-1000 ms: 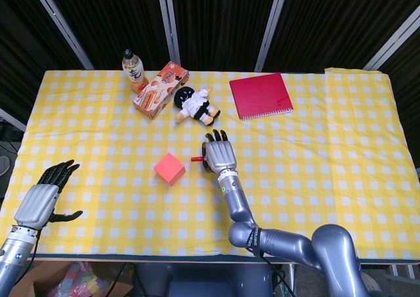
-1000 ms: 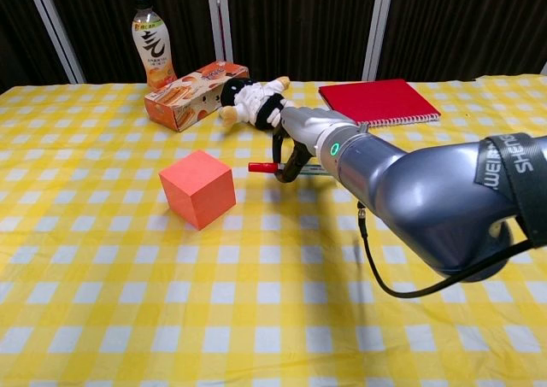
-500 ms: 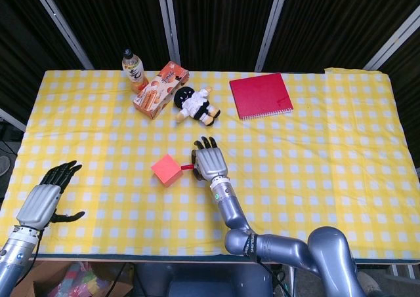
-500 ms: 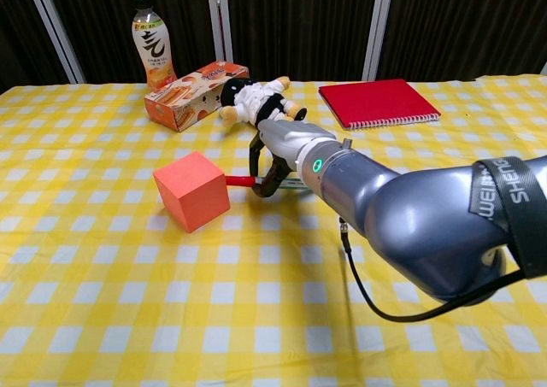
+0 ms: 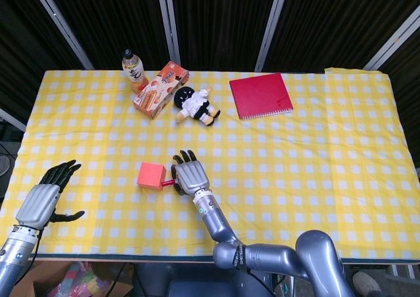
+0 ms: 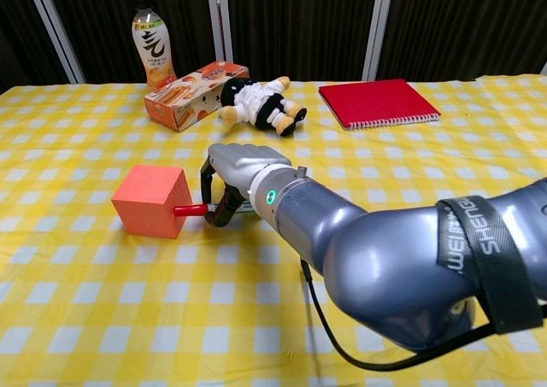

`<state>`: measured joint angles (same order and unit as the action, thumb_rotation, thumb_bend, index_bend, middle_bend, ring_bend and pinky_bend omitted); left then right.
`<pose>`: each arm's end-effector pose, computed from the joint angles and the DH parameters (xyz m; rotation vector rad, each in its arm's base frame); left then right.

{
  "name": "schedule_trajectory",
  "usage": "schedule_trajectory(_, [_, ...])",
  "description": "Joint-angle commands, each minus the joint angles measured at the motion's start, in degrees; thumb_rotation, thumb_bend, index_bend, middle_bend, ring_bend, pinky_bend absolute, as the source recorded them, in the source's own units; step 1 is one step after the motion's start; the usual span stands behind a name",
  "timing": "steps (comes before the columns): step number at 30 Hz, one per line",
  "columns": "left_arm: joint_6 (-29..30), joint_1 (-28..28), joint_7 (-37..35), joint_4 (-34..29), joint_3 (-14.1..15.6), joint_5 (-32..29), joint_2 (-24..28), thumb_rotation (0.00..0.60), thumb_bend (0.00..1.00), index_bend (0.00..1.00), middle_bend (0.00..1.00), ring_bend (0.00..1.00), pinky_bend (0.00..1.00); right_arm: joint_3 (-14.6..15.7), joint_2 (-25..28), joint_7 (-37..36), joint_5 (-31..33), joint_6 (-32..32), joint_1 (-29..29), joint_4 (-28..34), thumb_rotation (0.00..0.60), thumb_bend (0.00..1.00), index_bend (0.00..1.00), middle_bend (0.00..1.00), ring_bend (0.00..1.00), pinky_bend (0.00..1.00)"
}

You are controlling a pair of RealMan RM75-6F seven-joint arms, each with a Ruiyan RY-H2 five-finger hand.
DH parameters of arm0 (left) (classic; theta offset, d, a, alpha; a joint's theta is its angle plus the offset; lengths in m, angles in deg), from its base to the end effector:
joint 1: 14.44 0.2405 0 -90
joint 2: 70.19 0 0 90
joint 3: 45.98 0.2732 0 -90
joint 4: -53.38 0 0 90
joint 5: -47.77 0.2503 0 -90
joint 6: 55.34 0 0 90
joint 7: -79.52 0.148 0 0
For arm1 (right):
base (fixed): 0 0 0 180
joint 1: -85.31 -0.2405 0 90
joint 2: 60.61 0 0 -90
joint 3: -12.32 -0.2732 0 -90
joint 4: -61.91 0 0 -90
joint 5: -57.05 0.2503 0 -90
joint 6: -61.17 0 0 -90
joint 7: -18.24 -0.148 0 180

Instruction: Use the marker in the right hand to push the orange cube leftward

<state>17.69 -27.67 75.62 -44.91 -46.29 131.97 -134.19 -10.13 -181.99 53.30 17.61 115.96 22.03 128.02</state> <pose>-0.3063 0.2183 0.0857 -1.5478 -1.1480 -0.9491 0.0167 -0.3532 -0.2042 1.8786 -1.1688 0.9666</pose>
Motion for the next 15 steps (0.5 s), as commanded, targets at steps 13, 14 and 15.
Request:
schedule_trajectory(13, [0.0,0.0,-0.5,-0.1,0.1,0.1,0.2,0.600,0.00,0.00,0.00,0.00,0.00,-0.4,-0.8,1.9,-0.7,1.5,-0.2,0.7,0.600,0.56,0.59,0.19,0.00,0.00])
schedule_trajectory(14, [0.0,0.0,-0.6,-0.1,0.1,0.1,0.2,0.600,0.00,0.00,0.00,0.00,0.00,-0.4,-0.7,2.1,-0.7,1.8,-0.1,0.6,0.600,0.56,0.59,0.19,0.00,0.00])
schedule_trajectory(15, [0.0,0.0,-0.6,-0.1,0.1,0.1,0.3,0.600,0.00,0.00,0.00,0.00,0.00,-0.3,-0.4,2.3,-0.6,2.1,0.2,0.6,0.600,0.56,0.59,0.19,0.00,0.00])
